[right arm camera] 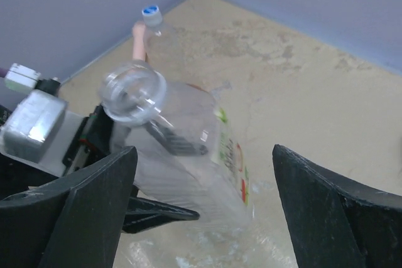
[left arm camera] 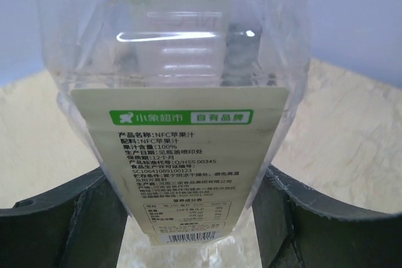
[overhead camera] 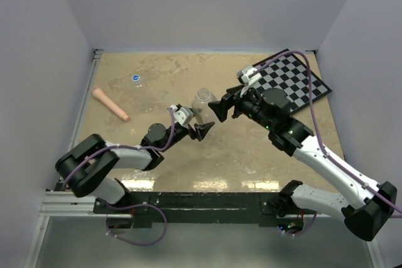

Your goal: Screw on the bottle caps

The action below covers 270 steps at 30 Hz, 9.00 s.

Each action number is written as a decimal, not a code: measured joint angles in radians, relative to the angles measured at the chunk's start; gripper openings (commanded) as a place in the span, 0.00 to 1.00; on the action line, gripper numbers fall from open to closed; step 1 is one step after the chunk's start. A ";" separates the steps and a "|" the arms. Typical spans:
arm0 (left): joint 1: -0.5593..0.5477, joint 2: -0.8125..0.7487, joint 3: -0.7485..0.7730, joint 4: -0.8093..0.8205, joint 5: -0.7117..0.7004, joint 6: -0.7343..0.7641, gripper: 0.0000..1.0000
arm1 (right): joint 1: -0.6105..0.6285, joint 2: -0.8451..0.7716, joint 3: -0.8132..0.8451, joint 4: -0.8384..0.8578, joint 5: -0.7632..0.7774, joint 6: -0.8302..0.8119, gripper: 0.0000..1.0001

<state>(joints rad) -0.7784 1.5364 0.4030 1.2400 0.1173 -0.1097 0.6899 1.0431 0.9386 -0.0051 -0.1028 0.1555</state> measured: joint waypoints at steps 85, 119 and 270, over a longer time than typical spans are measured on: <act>0.372 -1.224 0.042 -1.358 -0.335 0.222 0.00 | 0.244 1.024 0.546 -0.324 0.177 -0.137 0.18; 0.293 -0.771 0.174 -1.474 0.426 0.452 0.00 | 0.200 0.100 0.430 -0.553 -0.116 -0.459 0.14; 0.093 -0.741 0.042 -1.080 0.518 0.211 0.00 | 0.162 0.100 0.372 -0.465 -0.447 -0.383 0.00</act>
<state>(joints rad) -0.6853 0.7952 0.4450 0.1600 0.6357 0.1017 0.8516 1.1427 1.3109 -0.4698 -0.5499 -0.2279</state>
